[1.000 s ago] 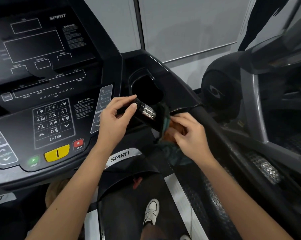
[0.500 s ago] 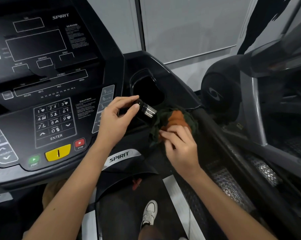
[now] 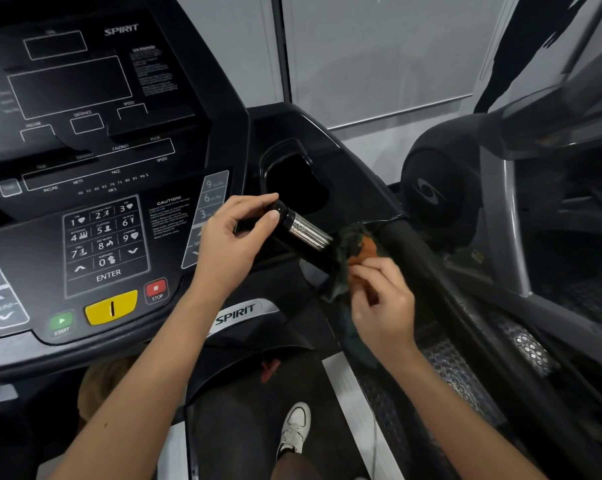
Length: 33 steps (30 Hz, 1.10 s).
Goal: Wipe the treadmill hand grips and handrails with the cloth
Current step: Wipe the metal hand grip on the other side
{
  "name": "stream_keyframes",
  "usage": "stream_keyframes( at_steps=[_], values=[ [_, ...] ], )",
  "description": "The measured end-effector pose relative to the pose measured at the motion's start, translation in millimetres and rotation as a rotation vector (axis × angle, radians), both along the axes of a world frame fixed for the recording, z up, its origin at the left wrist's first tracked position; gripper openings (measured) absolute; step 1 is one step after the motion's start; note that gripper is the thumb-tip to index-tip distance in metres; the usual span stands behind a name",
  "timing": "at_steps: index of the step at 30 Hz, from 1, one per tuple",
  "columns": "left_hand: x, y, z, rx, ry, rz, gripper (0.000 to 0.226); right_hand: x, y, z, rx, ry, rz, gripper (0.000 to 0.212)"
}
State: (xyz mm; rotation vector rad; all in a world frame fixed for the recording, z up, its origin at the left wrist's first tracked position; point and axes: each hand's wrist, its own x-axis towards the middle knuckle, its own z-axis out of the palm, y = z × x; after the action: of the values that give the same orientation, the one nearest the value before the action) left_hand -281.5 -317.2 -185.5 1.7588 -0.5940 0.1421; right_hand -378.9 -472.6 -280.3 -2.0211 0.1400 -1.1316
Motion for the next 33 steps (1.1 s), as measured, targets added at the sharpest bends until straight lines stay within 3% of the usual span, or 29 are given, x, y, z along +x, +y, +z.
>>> stream_keyframes(
  at_steps=[4,11,19,26,29,33],
  values=[
    [-1,-1,-1,-0.015,0.012,0.003,0.024,12,-17,18,0.216,0.172,0.149,0.027],
    [0,4,4,0.022,0.072,-0.046,0.023,67,-19,90,0.255,0.445,0.593,0.034],
    [1,5,5,0.036,0.072,-0.052,0.023,59,-59,62,0.316,0.67,0.62,0.033],
    [2,5,4,0.024,0.073,-0.066,0.023,81,-24,100,0.323,0.508,0.721,0.026],
    [2,6,5,0.044,0.069,-0.065,0.024,85,-27,90,0.43,0.599,0.77,0.026],
    [2,7,5,0.062,0.063,-0.059,0.024,67,-53,65,0.423,0.677,0.732,0.03]
  ],
)
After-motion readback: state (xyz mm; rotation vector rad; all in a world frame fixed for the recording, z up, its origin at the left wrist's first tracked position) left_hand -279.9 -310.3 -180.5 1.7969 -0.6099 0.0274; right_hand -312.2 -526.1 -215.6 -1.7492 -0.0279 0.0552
